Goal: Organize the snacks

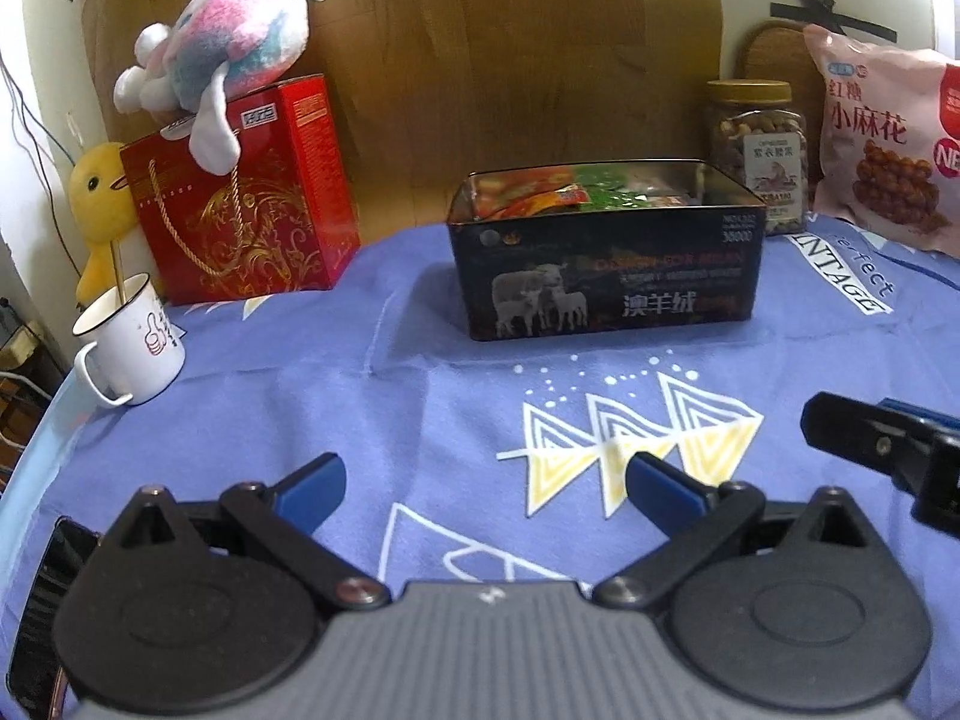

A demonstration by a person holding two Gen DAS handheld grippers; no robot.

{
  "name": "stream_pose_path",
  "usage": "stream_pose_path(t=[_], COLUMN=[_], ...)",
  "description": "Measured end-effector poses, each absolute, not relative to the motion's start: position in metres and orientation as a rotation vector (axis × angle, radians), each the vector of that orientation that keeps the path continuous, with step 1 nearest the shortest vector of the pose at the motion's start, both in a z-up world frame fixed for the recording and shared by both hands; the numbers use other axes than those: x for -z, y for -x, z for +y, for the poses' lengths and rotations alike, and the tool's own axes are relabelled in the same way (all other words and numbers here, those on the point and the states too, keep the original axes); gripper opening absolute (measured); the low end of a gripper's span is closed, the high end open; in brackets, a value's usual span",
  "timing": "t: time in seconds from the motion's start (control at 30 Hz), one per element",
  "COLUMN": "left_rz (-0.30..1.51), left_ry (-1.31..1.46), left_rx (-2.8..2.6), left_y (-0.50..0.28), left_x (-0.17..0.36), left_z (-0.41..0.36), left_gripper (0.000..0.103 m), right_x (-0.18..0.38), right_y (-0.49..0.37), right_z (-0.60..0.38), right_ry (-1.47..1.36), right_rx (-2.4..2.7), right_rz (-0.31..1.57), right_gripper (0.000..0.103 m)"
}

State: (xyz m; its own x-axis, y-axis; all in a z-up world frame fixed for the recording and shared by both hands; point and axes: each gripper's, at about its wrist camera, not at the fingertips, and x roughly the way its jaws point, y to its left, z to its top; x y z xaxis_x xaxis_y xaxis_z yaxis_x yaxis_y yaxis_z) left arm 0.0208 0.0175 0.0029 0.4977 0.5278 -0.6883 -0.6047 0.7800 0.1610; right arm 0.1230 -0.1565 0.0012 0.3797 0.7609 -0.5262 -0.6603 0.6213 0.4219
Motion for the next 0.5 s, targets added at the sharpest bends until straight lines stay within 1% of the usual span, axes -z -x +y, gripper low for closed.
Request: stream_pose_path(t=[0.5], left_rz=[0.784], left_ry=[0.055], left_rx=[-0.698], left_y=[-0.028], left_x=[-0.007], left_z=[0.001], left_gripper=[0.103], right_x=[-0.002], right_y=[-0.119], right_z=[-0.167], right_ry=[-0.191], right_rx=[-0.924], right_rz=[0.758], right_gripper=[0.061])
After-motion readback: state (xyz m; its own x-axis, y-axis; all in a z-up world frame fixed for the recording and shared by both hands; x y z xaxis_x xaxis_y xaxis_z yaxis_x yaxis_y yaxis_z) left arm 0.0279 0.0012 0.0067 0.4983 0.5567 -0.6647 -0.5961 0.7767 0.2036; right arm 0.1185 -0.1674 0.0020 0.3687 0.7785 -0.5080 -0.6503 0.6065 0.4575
